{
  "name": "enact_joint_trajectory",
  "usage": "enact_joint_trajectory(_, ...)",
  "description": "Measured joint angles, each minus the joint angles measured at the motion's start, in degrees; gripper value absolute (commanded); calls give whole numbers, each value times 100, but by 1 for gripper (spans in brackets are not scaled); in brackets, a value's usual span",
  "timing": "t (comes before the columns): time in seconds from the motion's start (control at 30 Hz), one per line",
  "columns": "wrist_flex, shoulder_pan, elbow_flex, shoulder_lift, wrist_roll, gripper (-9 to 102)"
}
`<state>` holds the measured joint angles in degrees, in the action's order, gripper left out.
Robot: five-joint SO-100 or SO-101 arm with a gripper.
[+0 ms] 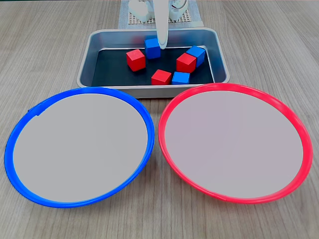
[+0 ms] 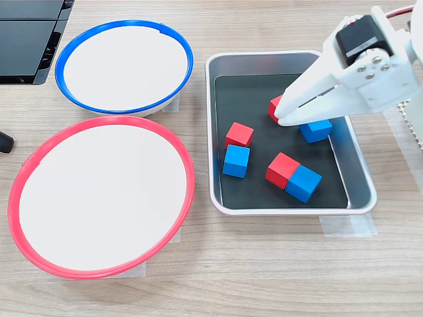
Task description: Move six blocks tray to matching dishes
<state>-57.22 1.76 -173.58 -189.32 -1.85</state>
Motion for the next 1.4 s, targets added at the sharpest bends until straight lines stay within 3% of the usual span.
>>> enact_joint_trajectory(0.33, -220, -105, 246, 105, 334, 0)
enact_joint_trajectory(0.47, -756, -114, 1187, 1257, 1397, 5)
enact_joint_trajectory(0.6, -1002, -431, 2496, 3595, 2320, 15)
enact_joint_trajectory(0.9, 343, -659, 3120, 6486, 4562, 24)
enact_joint_trajectory(1.17, 149, -1169, 4166, 8183, 5062, 19)
enact_joint_trajectory(1.23, -79, -1257, 4307, 8367, 5247, 13)
enact_joint_trajectory(1.3, -255, -1151, 4430, 8437, 5309, 0)
enact_joint_trajectory(1.4, -422, -1160, 4588, 8437, 5414, 0)
